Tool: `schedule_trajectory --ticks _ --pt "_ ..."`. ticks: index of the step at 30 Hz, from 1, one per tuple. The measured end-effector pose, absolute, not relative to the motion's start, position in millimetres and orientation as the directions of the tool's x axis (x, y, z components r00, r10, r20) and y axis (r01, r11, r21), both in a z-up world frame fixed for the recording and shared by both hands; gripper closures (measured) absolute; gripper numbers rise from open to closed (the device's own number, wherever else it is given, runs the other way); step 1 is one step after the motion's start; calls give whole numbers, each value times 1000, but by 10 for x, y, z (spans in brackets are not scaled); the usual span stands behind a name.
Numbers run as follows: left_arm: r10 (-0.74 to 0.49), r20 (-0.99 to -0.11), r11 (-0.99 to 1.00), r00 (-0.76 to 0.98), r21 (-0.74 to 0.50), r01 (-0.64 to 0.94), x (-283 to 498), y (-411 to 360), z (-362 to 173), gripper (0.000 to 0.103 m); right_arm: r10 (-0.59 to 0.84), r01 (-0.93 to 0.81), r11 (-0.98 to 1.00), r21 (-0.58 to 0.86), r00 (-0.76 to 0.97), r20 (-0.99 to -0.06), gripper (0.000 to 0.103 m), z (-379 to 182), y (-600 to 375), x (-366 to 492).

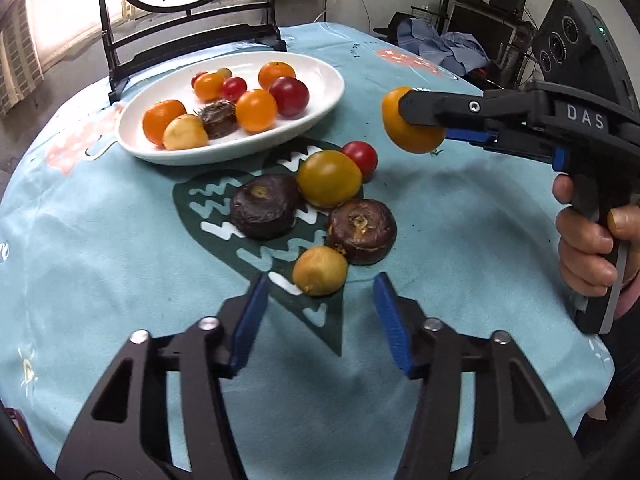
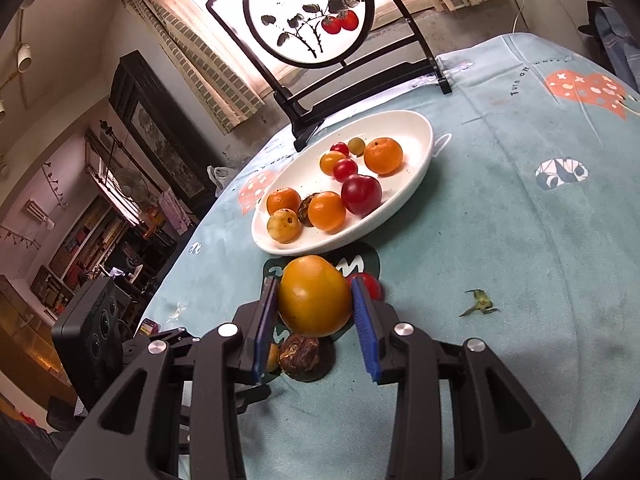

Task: Organize fruits
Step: 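Grasp the yellow tomato with the right tool while the left tool grasps the small yellow fruit, then carry both fruits onto the plate and open both tools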

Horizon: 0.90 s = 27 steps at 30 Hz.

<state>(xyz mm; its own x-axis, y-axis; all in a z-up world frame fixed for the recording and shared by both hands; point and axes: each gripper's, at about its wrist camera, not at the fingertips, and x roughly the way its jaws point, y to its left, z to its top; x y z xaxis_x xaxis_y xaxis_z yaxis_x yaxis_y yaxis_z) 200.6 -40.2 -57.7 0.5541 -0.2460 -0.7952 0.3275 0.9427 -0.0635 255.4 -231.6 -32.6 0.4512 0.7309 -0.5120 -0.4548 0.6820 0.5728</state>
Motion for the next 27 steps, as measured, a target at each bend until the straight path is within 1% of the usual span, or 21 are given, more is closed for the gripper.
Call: schedule_trajectory --ticks 1,2,4,7,12,16,22,27 --pt "-245 -802 943 545 -67 326 2036 -413 -589 66 728 -447 685 576 450 -516 65 -336 -2313 2557" --pt "-244 -810 944 533 -72 322 2064 -415 -608 70 726 -439 687 579 450 -520 65 -348 -2317 2561" --pt "-251 -807 944 534 -83 319 2029 -411 -611 73 727 -428 686 588 444 -524 66 -368 -2331 2572" --pt "-247 -809 945 533 -80 316 2025 -426 -625 73 729 -425 684 593 444 -521 65 -366 -2338 2569" --pt "-213 -813 948 542 -37 317 2035 -494 -639 73 723 -440 690 574 448 -526 65 -347 -2307 2537" --pt "-212 -810 948 547 -36 315 2026 -491 -636 74 725 -438 689 578 442 -528 66 -356 -2297 2546" --pt "-227 -801 944 555 -41 328 2005 -500 -602 74 722 -441 692 571 437 -537 66 -365 -2269 2539" --pt "-256 -785 941 564 -69 331 2000 -448 -513 74 718 -448 696 561 439 -541 65 -365 -2248 2531"
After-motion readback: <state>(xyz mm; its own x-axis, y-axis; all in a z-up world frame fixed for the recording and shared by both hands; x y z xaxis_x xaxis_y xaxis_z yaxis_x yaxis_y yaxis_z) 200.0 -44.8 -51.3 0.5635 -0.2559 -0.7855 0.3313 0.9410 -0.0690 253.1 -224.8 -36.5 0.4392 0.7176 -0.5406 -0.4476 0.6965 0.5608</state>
